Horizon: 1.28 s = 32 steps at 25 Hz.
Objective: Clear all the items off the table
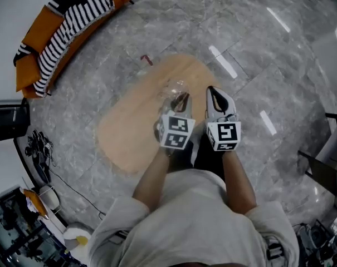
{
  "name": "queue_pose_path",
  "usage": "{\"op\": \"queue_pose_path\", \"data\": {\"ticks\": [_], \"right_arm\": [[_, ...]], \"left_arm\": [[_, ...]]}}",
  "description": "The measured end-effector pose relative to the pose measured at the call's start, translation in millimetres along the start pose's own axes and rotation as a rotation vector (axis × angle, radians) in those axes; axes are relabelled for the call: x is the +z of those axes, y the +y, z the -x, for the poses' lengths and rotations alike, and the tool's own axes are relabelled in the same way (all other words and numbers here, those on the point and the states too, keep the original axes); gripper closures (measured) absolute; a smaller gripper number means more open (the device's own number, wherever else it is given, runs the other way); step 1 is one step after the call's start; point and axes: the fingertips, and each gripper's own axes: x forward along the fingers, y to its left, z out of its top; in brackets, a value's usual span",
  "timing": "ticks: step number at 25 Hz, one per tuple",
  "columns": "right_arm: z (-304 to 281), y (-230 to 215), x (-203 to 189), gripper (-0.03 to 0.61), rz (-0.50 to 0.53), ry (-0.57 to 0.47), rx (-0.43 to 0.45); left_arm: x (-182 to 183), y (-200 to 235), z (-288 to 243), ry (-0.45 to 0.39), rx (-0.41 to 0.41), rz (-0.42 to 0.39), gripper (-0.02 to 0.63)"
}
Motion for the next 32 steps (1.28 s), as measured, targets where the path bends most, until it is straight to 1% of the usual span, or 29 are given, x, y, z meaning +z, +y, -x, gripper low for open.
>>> {"op": "queue_pose_path", "data": {"ticks": [2, 4, 8, 11, 14, 18, 21, 25, 28, 32], "right_arm": [[8.9, -2.5, 17.3, 0.572, 0.005, -0.042, 0.000], [14.3, -0.2, 29.7, 0.572, 0.027, -0.071, 0.018], [19.0, 17.8, 49.8, 0.572, 0.140, -0.094, 0.081], [24.7, 33.5, 74.9, 0.572, 0.187, -0.143, 0.162], [37.2, 36.8, 91.0, 0.572, 0.187, -0.184, 0.229], [62.0, 39.5, 93.0, 0.572, 0.180, -0.214, 0.311], [82.0, 41.4, 93.0, 0.572, 0.177, -0.235, 0.356], [104.7, 38.9, 92.3, 0.572, 0.184, -0.261, 0.397], [115.8, 33.6, 91.2, 0.572, 0.175, -0.275, 0.395], [128.7, 37.4, 89.1, 0.572, 0.167, -0.289, 0.404]], "left_arm": [[14.3, -4.8, 10.2, -0.039, 0.019, 0.027, 0.555], [23.6, -8.3, 19.3, -0.071, 0.042, 0.045, 0.555], [31.2, -8.1, 42.7, -0.104, 0.103, 0.062, 0.555], [34.4, -3.4, 63.9, -0.132, 0.182, 0.113, 0.555], [40.3, -9.4, 83.9, -0.178, 0.267, 0.161, 0.555], [39.7, -26.2, 104.2, -0.226, 0.370, 0.209, 0.555], [35.1, -40.4, 117.1, -0.238, 0.415, 0.228, 0.555], [29.9, -63.1, 127.1, -0.233, 0.449, 0.224, 0.555], [28.5, -76.1, 133.9, -0.227, 0.458, 0.211, 0.555], [27.6, -84.0, 146.1, -0.237, 0.474, 0.201, 0.555]]}}
